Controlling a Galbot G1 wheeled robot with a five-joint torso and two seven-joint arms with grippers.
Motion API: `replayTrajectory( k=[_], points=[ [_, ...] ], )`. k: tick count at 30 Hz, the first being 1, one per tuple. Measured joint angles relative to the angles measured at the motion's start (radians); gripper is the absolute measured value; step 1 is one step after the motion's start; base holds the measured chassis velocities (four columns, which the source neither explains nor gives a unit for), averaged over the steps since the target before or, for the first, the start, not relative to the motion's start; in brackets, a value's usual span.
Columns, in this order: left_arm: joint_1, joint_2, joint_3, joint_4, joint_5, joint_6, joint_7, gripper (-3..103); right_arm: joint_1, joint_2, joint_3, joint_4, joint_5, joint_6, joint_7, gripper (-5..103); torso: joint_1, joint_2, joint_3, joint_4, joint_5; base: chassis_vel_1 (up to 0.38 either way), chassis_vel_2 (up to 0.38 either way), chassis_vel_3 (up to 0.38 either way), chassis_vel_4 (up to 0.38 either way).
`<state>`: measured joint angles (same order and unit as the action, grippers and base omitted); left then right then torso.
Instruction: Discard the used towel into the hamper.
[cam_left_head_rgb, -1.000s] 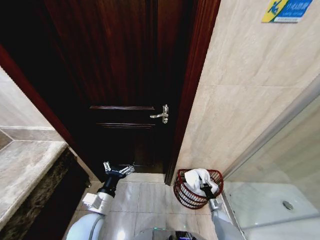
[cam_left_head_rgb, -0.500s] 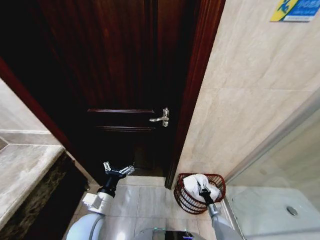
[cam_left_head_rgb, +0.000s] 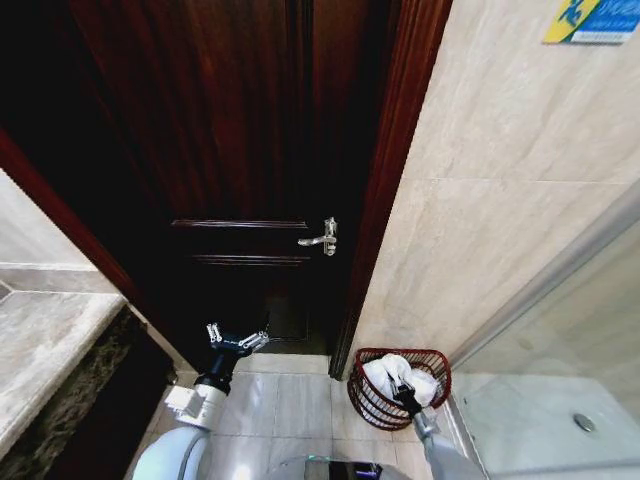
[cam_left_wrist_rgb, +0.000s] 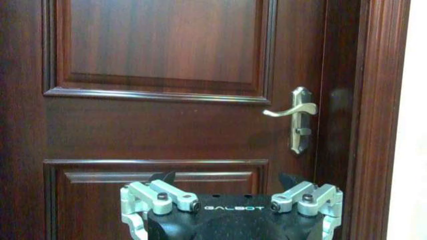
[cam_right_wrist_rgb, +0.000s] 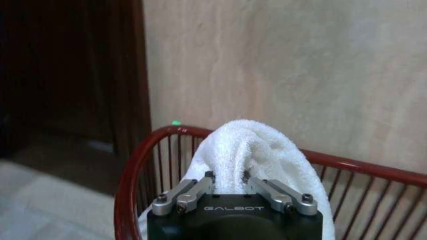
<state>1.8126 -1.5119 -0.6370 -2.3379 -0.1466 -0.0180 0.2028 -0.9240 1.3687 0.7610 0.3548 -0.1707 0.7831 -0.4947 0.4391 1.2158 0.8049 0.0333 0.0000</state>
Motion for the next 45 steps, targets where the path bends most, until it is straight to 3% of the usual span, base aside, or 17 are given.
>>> replayTrajectory(
  k=[15, 20, 33, 45],
  points=[
    [0.000, 0.000, 0.000, 0.000, 0.000, 0.000, 0.000, 100, 0.069, -0.025, 0.007, 0.004, -0.227, -0.255, -0.008, 12, 0.000, 0.000, 0.000, -0.0002, 0.0001, 0.000, 0.000, 0.000, 0.000],
    [0.000, 0.000, 0.000, 0.000, 0.000, 0.000, 0.000, 100, 0.122, -0.030, -0.002, -0.008, -0.342, -0.358, -0.011, 12, 0.000, 0.000, 0.000, -0.0001, 0.0000, 0.000, 0.000, 0.000, 0.000],
    [0.000, 0.000, 0.000, 0.000, 0.000, 0.000, 0.000, 100, 0.198, -0.018, -0.031, -0.058, -0.514, -0.436, 0.008, 12, 0.000, 0.000, 0.000, -0.0001, 0.0001, 0.000, 0.000, 0.000, 0.000],
    [0.000, 0.000, 0.000, 0.000, 0.000, 0.000, 0.000, 100, 0.194, 0.012, -0.030, -0.086, -0.513, -0.491, 0.055, 12, 0.000, 0.000, 0.000, -0.0001, 0.0000, 0.000, 0.000, 0.000, 0.000]
  ],
)
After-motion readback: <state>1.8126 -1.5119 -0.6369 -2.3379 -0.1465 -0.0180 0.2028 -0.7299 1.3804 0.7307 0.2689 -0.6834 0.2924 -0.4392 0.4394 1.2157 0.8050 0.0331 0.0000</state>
